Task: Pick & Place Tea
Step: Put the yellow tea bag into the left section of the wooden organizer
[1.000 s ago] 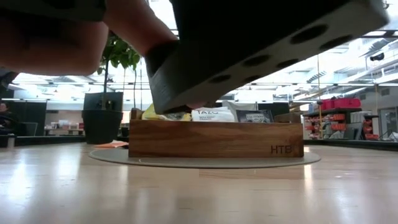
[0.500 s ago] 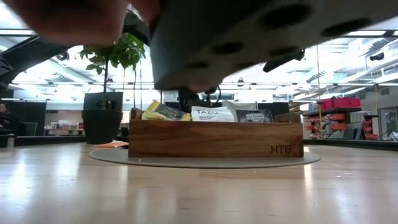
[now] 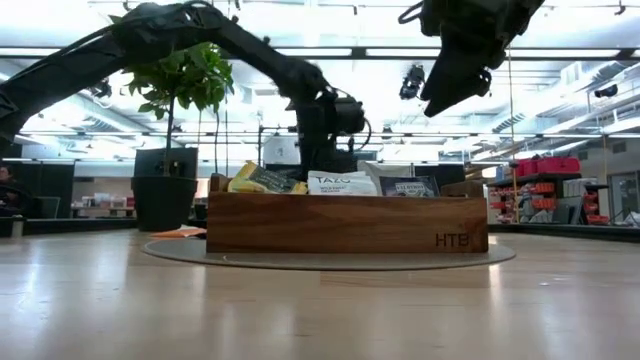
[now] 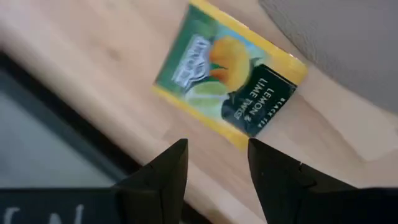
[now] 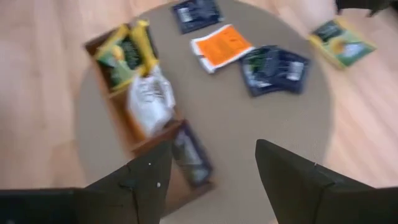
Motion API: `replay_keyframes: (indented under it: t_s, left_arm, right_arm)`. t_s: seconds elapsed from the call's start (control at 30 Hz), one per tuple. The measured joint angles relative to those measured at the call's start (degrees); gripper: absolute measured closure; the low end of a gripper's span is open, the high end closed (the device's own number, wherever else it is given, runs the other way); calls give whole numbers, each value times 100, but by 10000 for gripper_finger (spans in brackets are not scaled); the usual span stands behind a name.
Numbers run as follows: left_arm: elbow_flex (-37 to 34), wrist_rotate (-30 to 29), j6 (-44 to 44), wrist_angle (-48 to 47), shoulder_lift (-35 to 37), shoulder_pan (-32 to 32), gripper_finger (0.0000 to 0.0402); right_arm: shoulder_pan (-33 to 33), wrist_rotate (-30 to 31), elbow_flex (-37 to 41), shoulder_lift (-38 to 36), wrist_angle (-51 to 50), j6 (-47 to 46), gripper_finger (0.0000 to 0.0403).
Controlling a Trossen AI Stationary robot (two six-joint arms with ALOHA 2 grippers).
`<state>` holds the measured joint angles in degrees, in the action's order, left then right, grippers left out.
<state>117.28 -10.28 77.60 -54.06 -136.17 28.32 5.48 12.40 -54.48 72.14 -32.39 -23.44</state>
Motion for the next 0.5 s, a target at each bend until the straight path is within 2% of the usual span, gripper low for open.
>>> replay_keyframes:
  t_s: [0.17, 0.27, 0.37, 0.5]
  left_arm:
    - [669, -578, -2014, -215, 95, -173, 246]
    - [1107, -552, -3060, -633, 179, -194, 256]
    - [1396, -197, -4011, -856, 342, -195, 266]
    - [1452, 590, -4966, -830, 654, -231, 279]
  right_arm:
    - [0, 701, 0, -2, -165, -73, 162]
    - [-2, 905, 0, -2, -314, -154, 162]
    - [12, 1084, 0, -7, -611, -337, 162]
    - [60, 1203, 11, -31, -1194, -761, 162]
